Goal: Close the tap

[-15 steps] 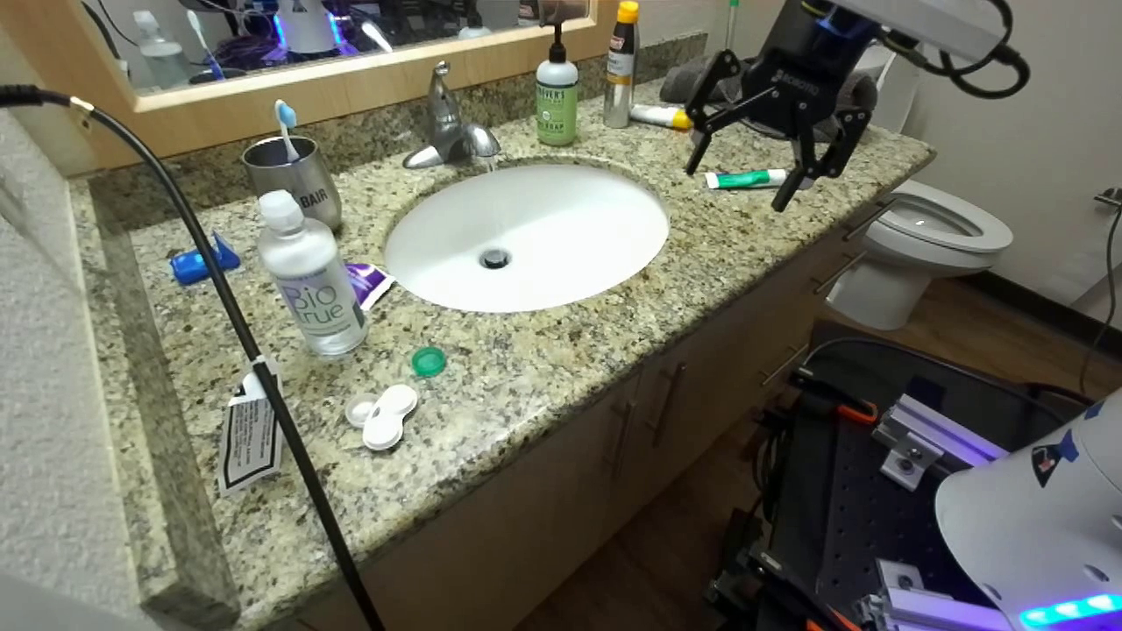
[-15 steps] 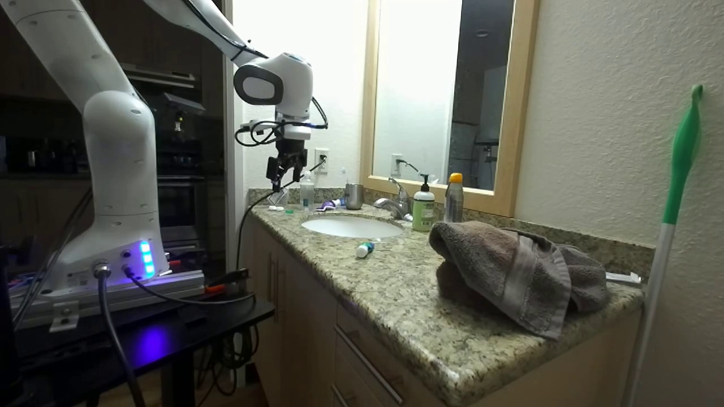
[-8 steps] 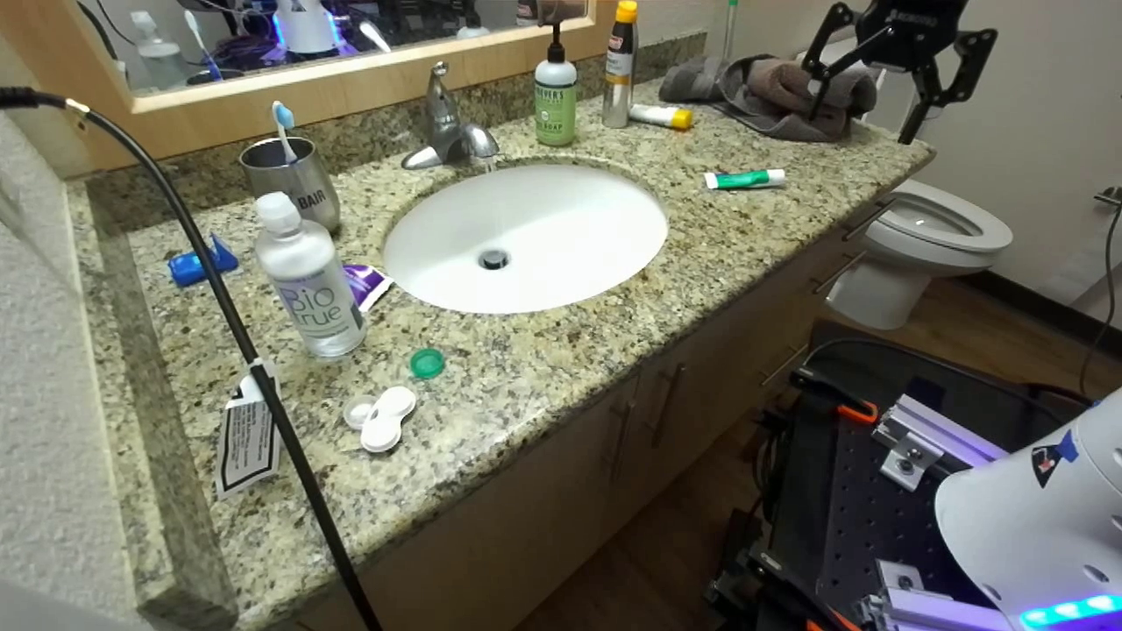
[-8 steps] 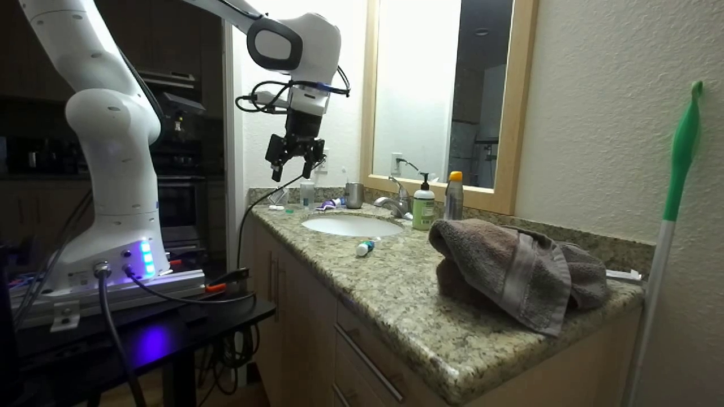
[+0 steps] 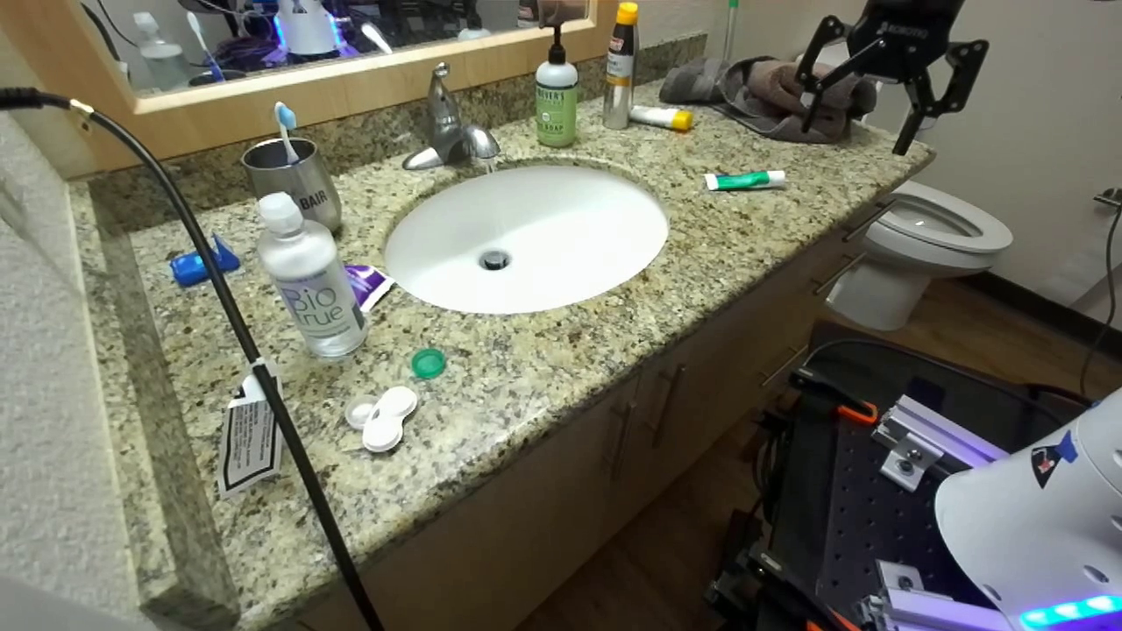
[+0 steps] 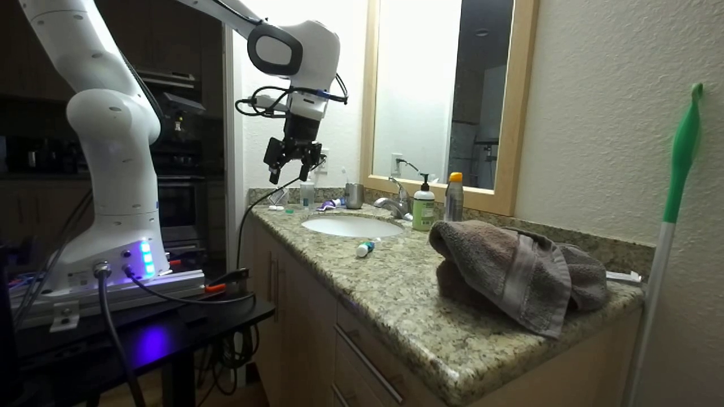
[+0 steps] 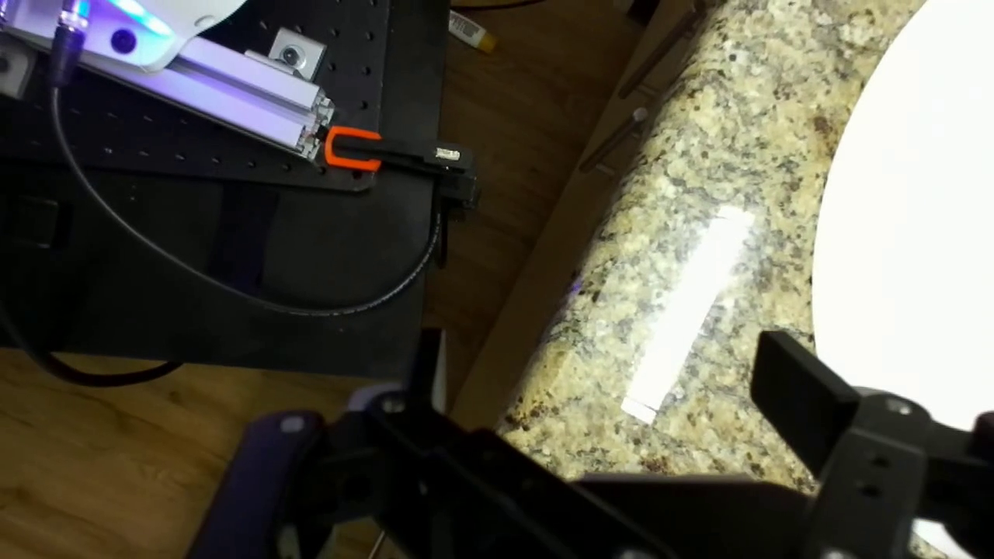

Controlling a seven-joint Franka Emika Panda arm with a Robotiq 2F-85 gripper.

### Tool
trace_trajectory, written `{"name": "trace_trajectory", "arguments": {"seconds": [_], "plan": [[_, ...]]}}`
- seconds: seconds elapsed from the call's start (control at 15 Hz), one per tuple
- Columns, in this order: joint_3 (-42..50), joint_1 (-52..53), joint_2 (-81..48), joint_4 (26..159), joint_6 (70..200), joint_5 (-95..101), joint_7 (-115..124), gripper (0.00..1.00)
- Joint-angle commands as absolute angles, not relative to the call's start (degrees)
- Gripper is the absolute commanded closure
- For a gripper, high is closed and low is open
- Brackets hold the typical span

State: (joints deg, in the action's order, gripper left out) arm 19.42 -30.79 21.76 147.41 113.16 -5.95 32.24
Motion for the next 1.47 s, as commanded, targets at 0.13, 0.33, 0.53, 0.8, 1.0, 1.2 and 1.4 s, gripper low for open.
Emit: {"name": "trace_trajectory", "arguments": {"seconds": [0.13,0.33,0.53,0.8,1.0,1.2,1.4], "plan": [[19.3,-30.9,21.7,147.3,113.0,-6.0,32.2,0.00],[16.3,-27.6,23.5,148.0,121.5,-13.1,38.4,0.00],[10.2,-23.4,25.0,147.6,132.3,-18.0,45.8,0.00],[7.3,-20.5,24.3,146.6,139.0,-16.0,53.9,0.00],[6.7,-19.6,24.3,146.4,139.8,-15.8,55.5,0.00],[4.8,-21.5,17.4,145.4,145.7,-11.4,61.6,0.00],[3.2,-18.3,13.0,140.9,150.4,-12.2,68.9,0.00]]}}
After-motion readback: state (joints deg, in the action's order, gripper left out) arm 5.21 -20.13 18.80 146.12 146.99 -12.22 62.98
